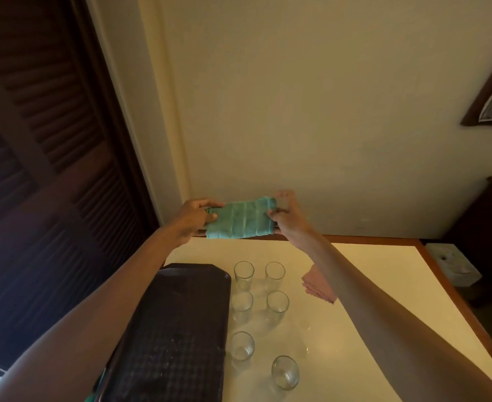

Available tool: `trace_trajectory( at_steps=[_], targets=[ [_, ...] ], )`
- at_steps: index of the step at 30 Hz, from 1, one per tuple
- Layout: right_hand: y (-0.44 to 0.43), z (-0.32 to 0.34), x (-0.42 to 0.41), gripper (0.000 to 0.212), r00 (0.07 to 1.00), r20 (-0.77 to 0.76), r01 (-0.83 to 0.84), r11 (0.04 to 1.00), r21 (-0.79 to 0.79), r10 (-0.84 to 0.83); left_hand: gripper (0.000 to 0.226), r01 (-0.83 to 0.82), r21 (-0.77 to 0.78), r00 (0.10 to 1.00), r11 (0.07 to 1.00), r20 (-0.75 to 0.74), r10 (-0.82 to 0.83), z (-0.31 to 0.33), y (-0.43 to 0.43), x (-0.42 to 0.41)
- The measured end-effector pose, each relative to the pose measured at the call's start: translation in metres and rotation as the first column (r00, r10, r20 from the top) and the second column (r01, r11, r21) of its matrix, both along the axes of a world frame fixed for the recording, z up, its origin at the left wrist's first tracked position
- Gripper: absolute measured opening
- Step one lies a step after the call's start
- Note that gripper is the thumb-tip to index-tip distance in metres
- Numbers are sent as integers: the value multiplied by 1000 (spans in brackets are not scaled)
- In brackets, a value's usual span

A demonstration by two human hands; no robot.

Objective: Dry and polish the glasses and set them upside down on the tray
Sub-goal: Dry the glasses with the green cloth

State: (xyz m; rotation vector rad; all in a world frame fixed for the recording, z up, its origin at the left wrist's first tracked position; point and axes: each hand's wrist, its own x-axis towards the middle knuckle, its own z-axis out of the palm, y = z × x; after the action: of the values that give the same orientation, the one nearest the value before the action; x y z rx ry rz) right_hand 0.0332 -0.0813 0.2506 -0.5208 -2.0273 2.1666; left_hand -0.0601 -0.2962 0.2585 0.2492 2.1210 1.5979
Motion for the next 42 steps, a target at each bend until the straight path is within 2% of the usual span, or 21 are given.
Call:
trace_trajectory(
  at_steps=[3, 5, 6, 8, 10, 13, 16, 18, 23, 27, 29, 31, 33, 34, 37, 38, 40, 42],
  targets=[
    [7, 2, -5, 21, 1000, -7, -26, 993, 116, 27, 34, 66, -20, 997, 998, -25, -66, 8, 0, -6],
    [12, 6, -6, 15, 995, -10, -94, 990, 108, 96, 46, 104, -56, 989, 993, -95, -109, 12, 1, -10],
    [14, 8, -6, 17, 988, -24, -146, 984, 104, 150, 52, 123, -81, 982, 989, -133, -133, 14, 2, -12],
    [19, 12, -6, 45, 973, -21, -224, 958, 182, 231, 62, 164, -147, 961, 975, -199, -192, 16, 3, -16],
    [22, 14, -7, 62, 969, 27, -236, 890, 389, 245, 60, 197, -236, 926, 952, -274, -260, 19, 4, -18],
    [28, 9, -8, 63, 964, 38, -220, 706, 673, 265, 42, 223, -365, 860, 904, -364, -359, 20, 7, -17],
    [34, -2, -7, 44, 959, 13, -186, 597, 780, 282, 36, 185, -444, 830, 877, -406, -381, 17, 12, -14],
    [37, -5, -4, 37, 959, 25, -187, 566, 803, 282, 36, 166, -464, 829, 870, -413, -378, 14, 14, -13],
    [46, -7, 8, 32, 954, 87, -259, 639, 725, 288, 36, 220, -416, 849, 883, -365, -383, 7, 11, -12],
    [70, -11, 22, 35, 907, 254, -417, 636, 649, 335, 16, 314, -154, 922, 937, -184, -340, -3, 21, 11],
    [81, -14, 33, 40, 832, 405, -555, 590, 586, 379, 15, 344, -137, 910, 929, -197, -366, -11, 29, 24],
    [87, -18, 46, 54, 768, 491, -640, 532, 555, 411, 18, 396, -144, 885, 907, -203, -418, -17, 38, 37],
    [83, -20, 60, 71, 748, 479, -662, 568, 489, 459, 21, 443, -157, 860, 883, -205, -468, -20, 50, 51],
    [80, -26, 66, 69, 746, 455, -664, 590, 459, 486, 23, 467, -174, 845, 867, -203, -495, -21, 55, 58],
    [69, -41, 91, 34, 724, 412, -687, 637, 351, 554, 25, 535, -212, 802, 818, -177, -571, -29, 69, 77],
    [67, -47, 101, 30, 728, 401, -677, 673, 297, 556, 26, 540, -210, 803, 815, -161, -574, -36, 71, 84],
    [68, -61, 120, 37, 754, 387, -632, 747, 206, 531, 26, 535, -202, 810, 820, -152, -566, -48, 70, 95],
    [68, -75, 134, 41, 755, 397, -609, 782, 131, 522, 23, 507, -204, 827, 837, -159, -540, -63, 70, 108]
  ],
)
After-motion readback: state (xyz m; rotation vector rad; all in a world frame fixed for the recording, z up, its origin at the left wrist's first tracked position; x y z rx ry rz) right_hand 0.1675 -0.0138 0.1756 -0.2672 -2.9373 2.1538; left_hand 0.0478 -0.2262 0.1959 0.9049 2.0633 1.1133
